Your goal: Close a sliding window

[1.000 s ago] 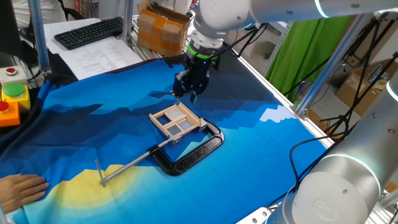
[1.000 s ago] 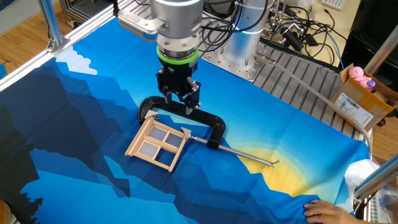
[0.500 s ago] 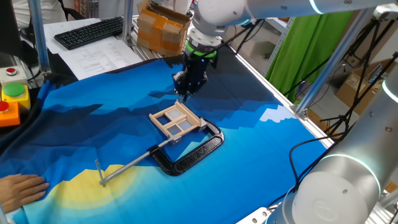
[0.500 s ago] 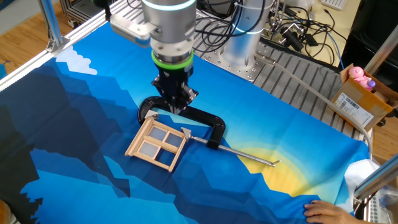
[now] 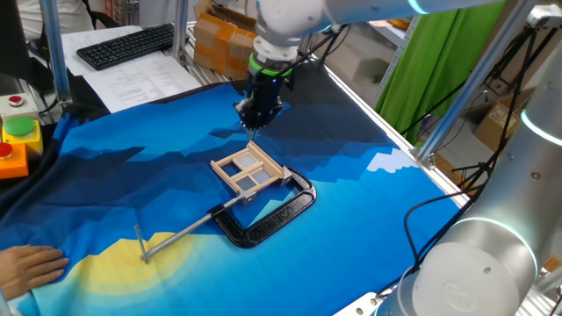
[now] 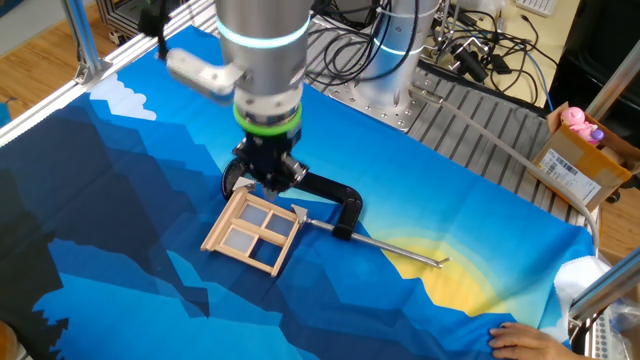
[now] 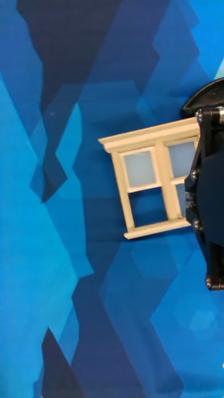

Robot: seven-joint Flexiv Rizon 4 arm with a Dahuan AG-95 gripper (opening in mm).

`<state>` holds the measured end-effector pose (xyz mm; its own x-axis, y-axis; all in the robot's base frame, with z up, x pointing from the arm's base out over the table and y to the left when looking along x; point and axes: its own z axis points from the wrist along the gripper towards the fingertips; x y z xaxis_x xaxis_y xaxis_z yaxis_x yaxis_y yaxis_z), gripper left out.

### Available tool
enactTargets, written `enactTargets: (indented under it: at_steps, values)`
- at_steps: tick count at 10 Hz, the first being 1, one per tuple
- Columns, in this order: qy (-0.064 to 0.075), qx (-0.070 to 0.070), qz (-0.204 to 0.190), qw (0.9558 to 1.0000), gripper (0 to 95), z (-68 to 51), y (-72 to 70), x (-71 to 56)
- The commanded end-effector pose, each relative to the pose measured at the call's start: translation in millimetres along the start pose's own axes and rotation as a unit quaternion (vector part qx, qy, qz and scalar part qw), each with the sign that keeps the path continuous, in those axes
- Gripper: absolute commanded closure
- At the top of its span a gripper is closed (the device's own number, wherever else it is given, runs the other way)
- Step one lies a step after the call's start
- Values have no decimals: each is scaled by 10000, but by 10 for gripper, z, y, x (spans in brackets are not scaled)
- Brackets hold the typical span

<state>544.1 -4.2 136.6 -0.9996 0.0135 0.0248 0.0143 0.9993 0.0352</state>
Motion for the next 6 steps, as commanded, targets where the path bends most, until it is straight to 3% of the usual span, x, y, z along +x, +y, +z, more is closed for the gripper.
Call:
enactTargets:
  at_steps: [1, 2, 4, 6]
  values:
    - [-4, 46, -76, 10000, 950, 74, -65, -55]
    - [3, 140, -149, 9998, 950, 161, -95, -160]
    - [-2, 169, -156, 9997, 950, 307, -142, -299]
    - [-2, 155, -180, 9997, 950, 387, -172, -318]
